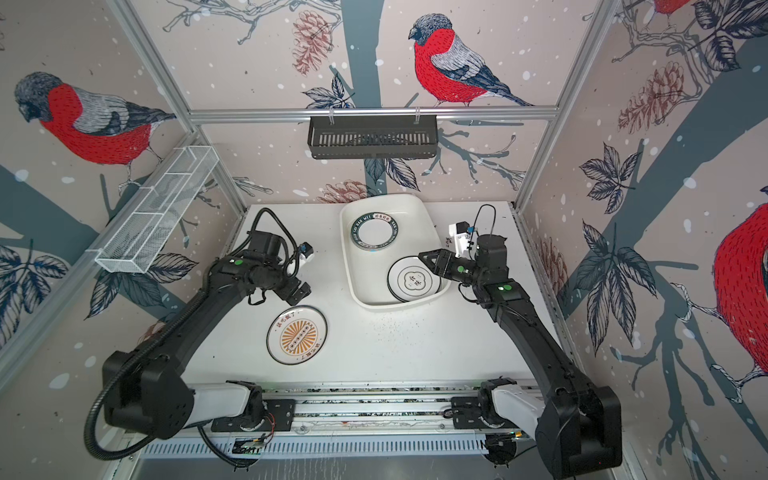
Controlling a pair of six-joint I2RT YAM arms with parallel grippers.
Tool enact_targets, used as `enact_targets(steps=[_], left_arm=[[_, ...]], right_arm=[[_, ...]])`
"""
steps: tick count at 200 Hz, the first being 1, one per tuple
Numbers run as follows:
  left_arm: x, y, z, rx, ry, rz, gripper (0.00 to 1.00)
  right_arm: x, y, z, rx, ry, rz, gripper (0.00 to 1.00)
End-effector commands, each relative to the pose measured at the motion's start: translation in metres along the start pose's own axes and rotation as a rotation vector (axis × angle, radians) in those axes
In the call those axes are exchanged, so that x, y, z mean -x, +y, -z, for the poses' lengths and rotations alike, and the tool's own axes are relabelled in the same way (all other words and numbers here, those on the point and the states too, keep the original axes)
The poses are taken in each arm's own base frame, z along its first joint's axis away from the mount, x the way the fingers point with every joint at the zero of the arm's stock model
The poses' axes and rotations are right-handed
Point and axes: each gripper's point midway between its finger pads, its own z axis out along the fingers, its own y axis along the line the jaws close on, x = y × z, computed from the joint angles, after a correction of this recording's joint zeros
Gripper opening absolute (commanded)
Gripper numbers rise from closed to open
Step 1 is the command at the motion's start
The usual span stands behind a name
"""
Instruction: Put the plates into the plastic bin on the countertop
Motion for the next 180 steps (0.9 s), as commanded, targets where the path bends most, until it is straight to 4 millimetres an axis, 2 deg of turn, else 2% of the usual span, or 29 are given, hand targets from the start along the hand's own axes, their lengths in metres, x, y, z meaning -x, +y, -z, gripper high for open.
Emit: enact_targets(steps=[1,43,67,97,142,180], left_arm=[[-0.02,-0.009,0.0,-0.145,0.051,0.067,0.96],[-0.046,0.003,0.001,-0.205,0.076,0.145,0.96],[-0.059,0.008,0.002,-0.281,0.092,0.204,0.94],[-0.079,0.02,-0.007,-0.323,0.125,0.251,0.93],[-0.088,0.034,-0.004,-0.416,0.118,0.325,0.9],[-0.102,0.035,-0.014,-0.449,0.148,0.35,0.88]], right_arm=[[-0.011,0.014,-0.012,0.066,0.068,0.061,0.45],[-0.024,0.015,-0.031,0.088,0.142,0.07,0.44],[-0.026,0.017,-0.033,0.102,0.149,0.075,0.44],[-0.029,0.016,-0.034,0.105,0.154,0.069,0.44],[-0.033,0.013,-0.034,0.1,0.158,0.064,0.44],[-0.034,0.013,-0.035,0.109,0.154,0.055,0.43]])
